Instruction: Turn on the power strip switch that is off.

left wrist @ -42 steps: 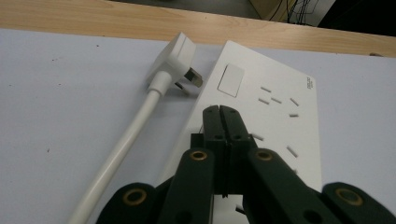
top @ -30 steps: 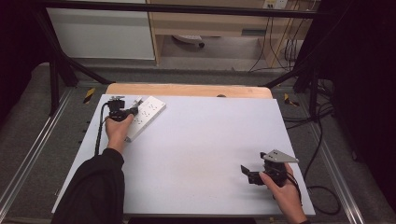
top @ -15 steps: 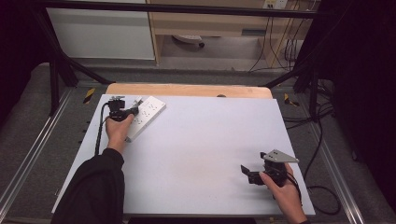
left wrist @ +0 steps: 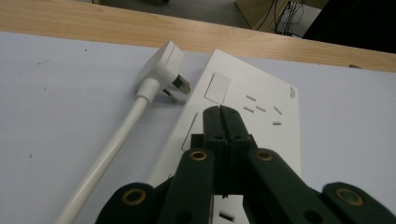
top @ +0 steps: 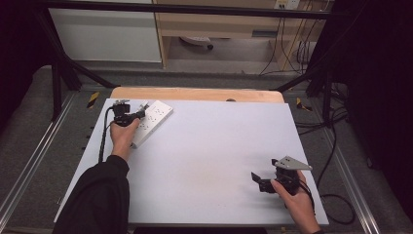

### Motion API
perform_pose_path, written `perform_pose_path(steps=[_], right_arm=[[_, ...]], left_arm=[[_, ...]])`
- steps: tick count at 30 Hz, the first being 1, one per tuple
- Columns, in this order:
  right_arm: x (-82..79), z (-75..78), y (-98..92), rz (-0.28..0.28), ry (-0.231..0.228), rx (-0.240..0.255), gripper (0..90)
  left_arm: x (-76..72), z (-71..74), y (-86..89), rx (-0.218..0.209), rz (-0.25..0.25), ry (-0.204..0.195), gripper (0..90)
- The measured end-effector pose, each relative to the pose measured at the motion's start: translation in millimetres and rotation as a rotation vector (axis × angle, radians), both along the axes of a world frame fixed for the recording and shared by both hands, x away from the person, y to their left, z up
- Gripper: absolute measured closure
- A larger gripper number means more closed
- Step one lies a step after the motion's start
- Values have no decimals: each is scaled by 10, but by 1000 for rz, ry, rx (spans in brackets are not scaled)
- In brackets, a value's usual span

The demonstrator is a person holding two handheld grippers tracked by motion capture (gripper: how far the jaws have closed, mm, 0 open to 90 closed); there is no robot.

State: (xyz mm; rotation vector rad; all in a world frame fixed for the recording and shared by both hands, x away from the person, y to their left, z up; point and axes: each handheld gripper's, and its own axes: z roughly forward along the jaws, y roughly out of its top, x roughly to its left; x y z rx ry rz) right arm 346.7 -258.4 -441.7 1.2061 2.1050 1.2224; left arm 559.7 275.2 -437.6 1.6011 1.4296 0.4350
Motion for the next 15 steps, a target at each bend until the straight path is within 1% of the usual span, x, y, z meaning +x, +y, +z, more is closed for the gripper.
perform_pose_path(steps=[1, 7, 8, 9, 10, 11, 14, 15], right_arm=[[0, 0, 3, -1, 1, 3, 37], [1, 0, 1, 0, 0, 0, 37], [1, 0, 1, 0, 0, 0, 37], [0, 0, 3, -2, 1, 3, 37], [1, -1, 4, -1, 0, 2, 37], [2, -1, 2, 0, -1, -2, 37], [3, -2, 2, 2, -3, -4, 37], [4, -3, 2, 3, -3, -5, 37]], left_arm=[[1, 1, 2, -3, 1, 0, 863], [1, 6, 1, -5, 9, -9, 762], [2, 5, 0, -7, 9, -9, 762], [2, 4, -2, -7, 10, -8, 744], [3, 4, -4, -4, 12, -7, 695], [3, 4, -5, -3, 14, -7, 667], [6, 5, -1, -10, 20, -9, 637], [6, 6, -1, -13, 22, -10, 593]])
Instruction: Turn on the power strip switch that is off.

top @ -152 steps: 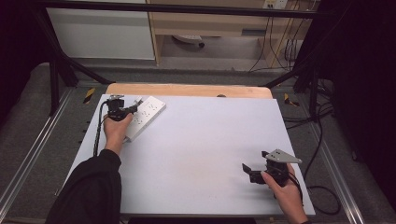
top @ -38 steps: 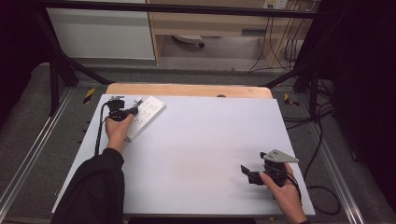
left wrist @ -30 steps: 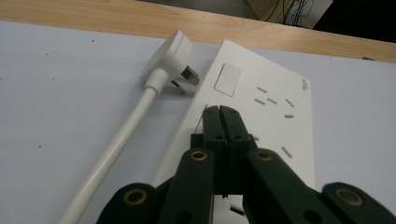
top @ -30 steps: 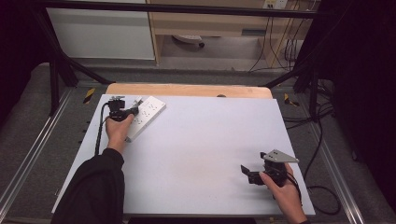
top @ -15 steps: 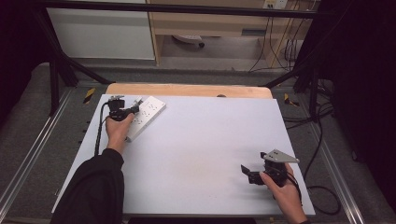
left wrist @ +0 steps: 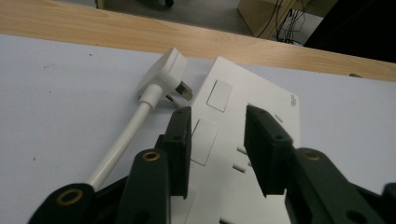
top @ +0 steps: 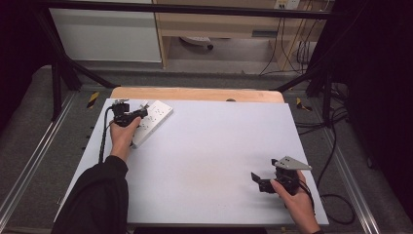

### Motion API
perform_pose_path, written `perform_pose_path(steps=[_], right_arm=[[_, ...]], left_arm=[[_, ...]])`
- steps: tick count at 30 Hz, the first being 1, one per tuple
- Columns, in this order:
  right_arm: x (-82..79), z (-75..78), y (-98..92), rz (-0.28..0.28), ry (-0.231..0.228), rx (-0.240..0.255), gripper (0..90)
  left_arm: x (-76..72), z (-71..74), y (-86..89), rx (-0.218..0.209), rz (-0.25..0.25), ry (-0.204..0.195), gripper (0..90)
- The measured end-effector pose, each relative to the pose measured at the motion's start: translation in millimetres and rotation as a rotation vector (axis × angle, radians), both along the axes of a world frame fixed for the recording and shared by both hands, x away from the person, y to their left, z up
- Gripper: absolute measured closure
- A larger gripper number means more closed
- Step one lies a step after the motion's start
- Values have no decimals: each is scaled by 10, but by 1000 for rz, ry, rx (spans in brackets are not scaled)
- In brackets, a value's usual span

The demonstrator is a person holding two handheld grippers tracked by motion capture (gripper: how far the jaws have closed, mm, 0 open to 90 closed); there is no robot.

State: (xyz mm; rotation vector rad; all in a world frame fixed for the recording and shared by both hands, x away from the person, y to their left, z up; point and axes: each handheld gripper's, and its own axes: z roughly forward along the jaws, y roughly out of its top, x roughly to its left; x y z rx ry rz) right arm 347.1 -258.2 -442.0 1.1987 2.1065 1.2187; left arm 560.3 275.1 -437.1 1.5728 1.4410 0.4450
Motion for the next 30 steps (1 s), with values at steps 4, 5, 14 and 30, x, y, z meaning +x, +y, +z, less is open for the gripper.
perform_pose_path(steps=[4, 5, 14, 30], right_arm=[[1, 0, 1, 0, 0, 0, 37], [1, -1, 1, 0, 1, 0, 36], [1, -1, 7, 2, 2, -1, 33], [-1, 0, 10, 0, 1, 1, 33]], left_arm=[[4, -2, -1, -9, 4, -1, 474], [4, -1, 0, -15, 4, -3, 442], [4, 14, -4, -61, -1, -16, 152], [-23, 67, -29, -71, -22, -39, 79]])
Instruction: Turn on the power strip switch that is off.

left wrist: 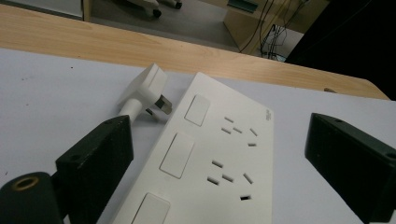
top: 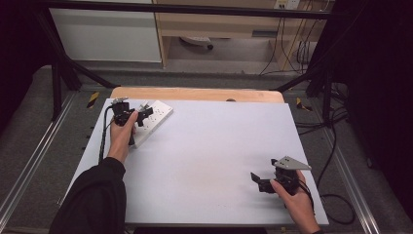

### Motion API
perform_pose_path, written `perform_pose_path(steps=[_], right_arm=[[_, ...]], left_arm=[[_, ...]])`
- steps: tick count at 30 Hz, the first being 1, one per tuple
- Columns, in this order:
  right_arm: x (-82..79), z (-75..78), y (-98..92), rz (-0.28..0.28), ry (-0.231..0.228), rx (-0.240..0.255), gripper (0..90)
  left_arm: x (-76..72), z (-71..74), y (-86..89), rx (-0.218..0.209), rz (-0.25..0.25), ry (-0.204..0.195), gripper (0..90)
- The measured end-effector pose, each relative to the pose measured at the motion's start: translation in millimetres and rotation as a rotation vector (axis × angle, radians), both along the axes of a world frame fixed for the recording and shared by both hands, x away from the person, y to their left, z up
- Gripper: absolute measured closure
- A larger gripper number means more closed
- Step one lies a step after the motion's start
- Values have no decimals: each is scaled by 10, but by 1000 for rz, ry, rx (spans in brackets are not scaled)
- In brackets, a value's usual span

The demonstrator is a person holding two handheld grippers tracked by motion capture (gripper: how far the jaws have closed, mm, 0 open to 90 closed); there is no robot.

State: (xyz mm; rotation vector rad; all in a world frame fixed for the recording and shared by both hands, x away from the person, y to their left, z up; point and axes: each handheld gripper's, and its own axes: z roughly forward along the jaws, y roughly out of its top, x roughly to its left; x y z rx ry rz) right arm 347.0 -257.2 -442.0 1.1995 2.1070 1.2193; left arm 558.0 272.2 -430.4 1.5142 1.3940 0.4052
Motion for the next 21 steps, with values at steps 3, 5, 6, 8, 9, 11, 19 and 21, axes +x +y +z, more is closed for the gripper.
perform_pose_path(steps=[3, 5, 6, 8, 9, 11, 19, 21], right_arm=[[3, 2, -3, 1, -3, 3, 31], [5, 2, -4, 1, -1, 3, 28], [5, 1, -6, 3, -2, 3, 27], [4, 2, -6, 5, -3, 3, 26], [3, 2, -5, 7, -4, 5, 26], [2, 3, -4, 6, -2, 8, 26], [6, 0, -1, 13, -2, 3, 25], [7, -1, 1, 13, -2, 3, 25]], left_arm=[[-7, 10, -4, 2, -6, 1, 80], [-14, 18, -7, 2, -7, 2, 83], [-17, 21, -8, 3, -11, 2, 83], [-27, 34, -12, 4, -17, 3, 83], [-32, 40, -15, 2, -18, 3, 83], [-42, 53, -19, 3, -21, 1, 83], [-88, 126, -24, 11, -32, -4, 84], [-103, 146, -21, 10, -39, -2, 83]])
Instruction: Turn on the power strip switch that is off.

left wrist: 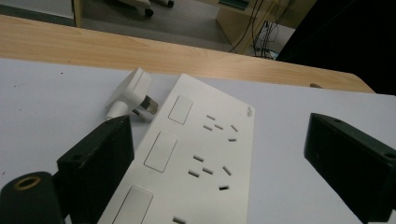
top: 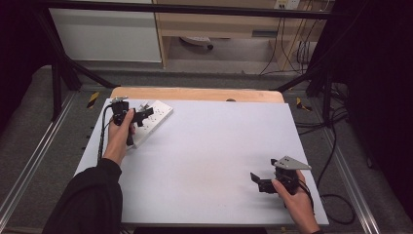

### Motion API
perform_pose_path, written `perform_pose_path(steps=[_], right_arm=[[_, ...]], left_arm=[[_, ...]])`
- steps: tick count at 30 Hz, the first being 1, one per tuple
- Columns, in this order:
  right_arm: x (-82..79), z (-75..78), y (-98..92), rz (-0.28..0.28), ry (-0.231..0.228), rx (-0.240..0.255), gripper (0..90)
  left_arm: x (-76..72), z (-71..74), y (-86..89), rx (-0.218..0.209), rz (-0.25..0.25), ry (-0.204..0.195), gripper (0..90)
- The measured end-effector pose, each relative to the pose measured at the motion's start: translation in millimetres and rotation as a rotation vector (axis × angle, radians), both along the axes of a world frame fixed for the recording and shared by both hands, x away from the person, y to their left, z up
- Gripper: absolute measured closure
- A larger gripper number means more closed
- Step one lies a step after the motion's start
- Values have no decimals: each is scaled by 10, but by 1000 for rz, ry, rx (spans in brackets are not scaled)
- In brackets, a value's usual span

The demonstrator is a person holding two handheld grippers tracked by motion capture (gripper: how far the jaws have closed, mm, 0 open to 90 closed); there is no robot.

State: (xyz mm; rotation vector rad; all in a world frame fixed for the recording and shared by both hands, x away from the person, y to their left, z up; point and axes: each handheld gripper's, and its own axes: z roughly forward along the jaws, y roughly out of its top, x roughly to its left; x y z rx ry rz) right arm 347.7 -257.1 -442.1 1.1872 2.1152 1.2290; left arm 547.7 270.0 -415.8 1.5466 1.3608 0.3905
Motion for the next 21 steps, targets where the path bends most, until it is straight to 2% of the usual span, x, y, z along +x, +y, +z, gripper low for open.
perform_pose_path(steps=[4, 9, 21], right_arm=[[2, -1, 4, -2, 3, 0, 25], [3, -2, 7, -4, 4, -4, 26], [0, 3, 14, 1, 4, 1, 25]], left_arm=[[-36, 37, -1, 5, -12, 15, 84], [-87, 96, 26, -29, -12, 10, 85], [-183, 194, 64, -25, -16, 3, 75]])
